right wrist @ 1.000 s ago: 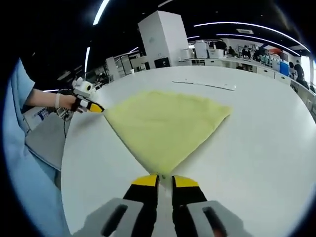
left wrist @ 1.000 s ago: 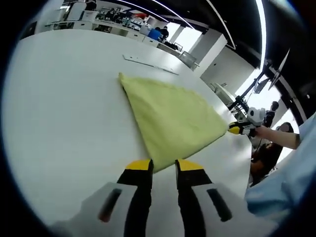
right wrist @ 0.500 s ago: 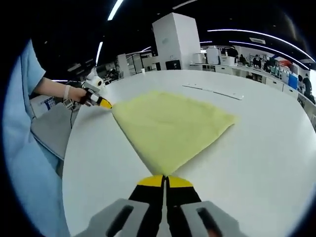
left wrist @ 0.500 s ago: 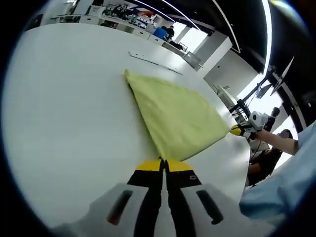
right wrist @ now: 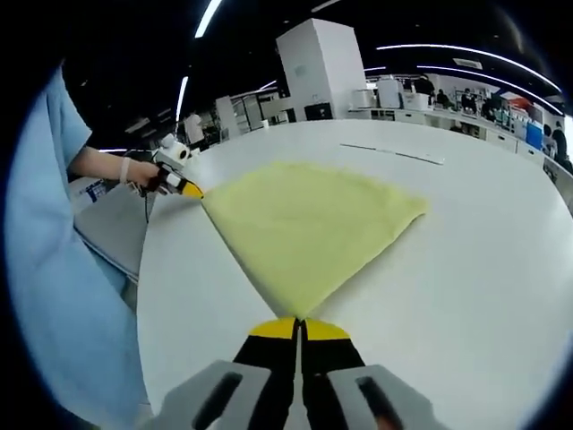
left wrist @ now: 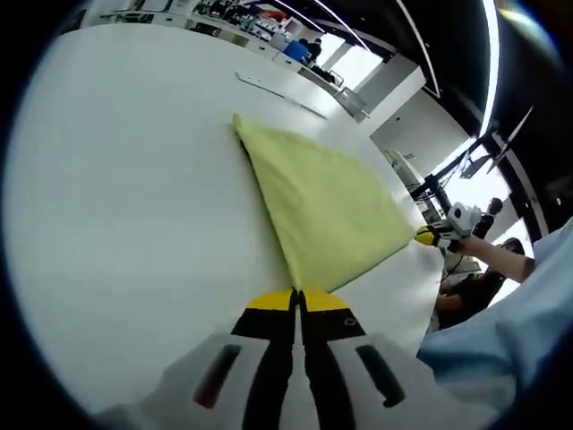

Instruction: Fold the garment on the visible template until the final outline fits inside the template.

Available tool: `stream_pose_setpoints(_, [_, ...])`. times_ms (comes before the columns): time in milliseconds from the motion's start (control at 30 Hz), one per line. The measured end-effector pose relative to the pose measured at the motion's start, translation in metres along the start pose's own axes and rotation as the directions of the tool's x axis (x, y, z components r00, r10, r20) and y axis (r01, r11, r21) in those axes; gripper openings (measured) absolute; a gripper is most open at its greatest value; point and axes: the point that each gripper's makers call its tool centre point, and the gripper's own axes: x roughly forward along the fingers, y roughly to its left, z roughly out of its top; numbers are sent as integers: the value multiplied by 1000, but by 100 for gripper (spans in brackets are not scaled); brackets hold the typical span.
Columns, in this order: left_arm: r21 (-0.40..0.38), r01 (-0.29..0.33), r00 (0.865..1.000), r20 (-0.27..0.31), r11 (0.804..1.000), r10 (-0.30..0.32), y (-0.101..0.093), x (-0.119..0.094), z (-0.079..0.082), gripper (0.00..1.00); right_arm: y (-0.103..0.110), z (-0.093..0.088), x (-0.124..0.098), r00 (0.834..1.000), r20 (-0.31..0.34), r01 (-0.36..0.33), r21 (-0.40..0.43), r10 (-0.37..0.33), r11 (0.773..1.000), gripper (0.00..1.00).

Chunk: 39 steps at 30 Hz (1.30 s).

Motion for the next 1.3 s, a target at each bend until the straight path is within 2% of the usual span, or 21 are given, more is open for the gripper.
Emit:
stream_pose_setpoints(233, [-11, 1, 1000, 1, 1000, -1, -5, -9, -21, 0, 11, -15, -7, 1000, 2, -3, 31, 3, 1000, 0])
stream_pose_setpoints(333, [-31, 3, 1000, 9, 1000, -2, -4, -9, -22, 0, 11, -18, -7, 1000, 0, 4, 39, -4, 999, 0])
stream_pose_setpoints(733, [-16, 2, 1000, 10, 1000, -2, -4, -7, -20, 0, 10, -19, -8, 1000, 0, 29, 44, -29, 999, 0])
stream_pose_setpoints(967, [34, 5, 999, 44, 999, -7, -7, -9, -18, 0, 7, -16, -12, 998, -1, 69, 61, -69, 996, 2])
stream_pose_setpoints(1033, [39, 5, 998, 63, 999, -8, -7, -13, -14, 4, 6, -13, -14, 997, 13, 81, 95, -82, 992, 13])
stream_pose_setpoints(1133, [42, -1, 995, 98, 999, -3, -8, -20, -6, 19, 5, -9, -21, 994, 19, 101, 102, -104, 990, 23])
stream_pose_setpoints(1200, [83, -16, 993, 122, 996, 6, -8, -25, 0, 36, 4, -6, -25, 993, 23, 114, 101, -117, 988, 32])
stream_pose_setpoints(1300, [178, -38, 992, 125, 983, 15, -10, -33, 5, 51, 2, -2, -28, 989, 28, 144, 105, -148, 984, 49])
